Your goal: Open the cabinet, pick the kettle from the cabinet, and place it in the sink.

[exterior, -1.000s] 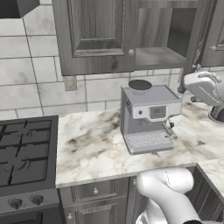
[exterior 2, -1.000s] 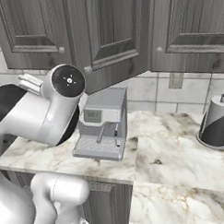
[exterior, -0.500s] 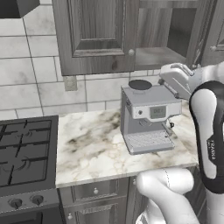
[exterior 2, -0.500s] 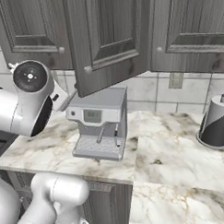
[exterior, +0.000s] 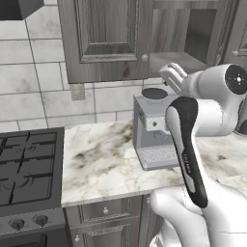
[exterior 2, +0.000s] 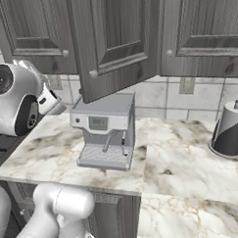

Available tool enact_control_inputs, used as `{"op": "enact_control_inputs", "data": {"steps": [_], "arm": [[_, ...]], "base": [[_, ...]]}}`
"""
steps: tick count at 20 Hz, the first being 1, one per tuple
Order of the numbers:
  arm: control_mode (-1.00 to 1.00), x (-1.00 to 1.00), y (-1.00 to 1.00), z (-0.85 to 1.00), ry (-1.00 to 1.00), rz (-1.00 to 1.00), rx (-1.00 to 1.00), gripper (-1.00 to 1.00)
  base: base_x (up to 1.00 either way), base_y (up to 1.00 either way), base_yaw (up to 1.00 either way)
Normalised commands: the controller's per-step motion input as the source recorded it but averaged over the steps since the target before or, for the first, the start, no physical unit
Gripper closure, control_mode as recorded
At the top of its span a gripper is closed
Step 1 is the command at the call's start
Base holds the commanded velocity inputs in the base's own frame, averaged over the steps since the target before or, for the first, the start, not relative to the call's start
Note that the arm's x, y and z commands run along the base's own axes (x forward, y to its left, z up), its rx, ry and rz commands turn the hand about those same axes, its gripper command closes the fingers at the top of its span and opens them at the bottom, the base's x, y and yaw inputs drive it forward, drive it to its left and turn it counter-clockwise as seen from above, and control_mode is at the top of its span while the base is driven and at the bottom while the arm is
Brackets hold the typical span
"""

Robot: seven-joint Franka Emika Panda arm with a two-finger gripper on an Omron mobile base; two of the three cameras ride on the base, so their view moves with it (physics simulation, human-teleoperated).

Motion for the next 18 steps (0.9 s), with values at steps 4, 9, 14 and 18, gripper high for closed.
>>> {"op": "enact_control_inputs", "data": {"steps": [4,9,14,18], "arm": [[-1.00,0.36,0.00,0.10,0.02,-0.30,0.21,-1.00],[-1.00,0.37,-0.08,0.07,0.00,-0.29,0.17,-1.00],[-1.00,0.33,-0.21,0.04,-0.04,-0.33,0.10,-1.00],[-1.00,0.23,-0.22,0.05,-0.07,-0.41,0.00,-1.00]], "base": [[0.00,0.00,0.00],[0.00,0.00,0.00],[0.00,0.00,0.00],[0.00,0.00,0.00]]}}
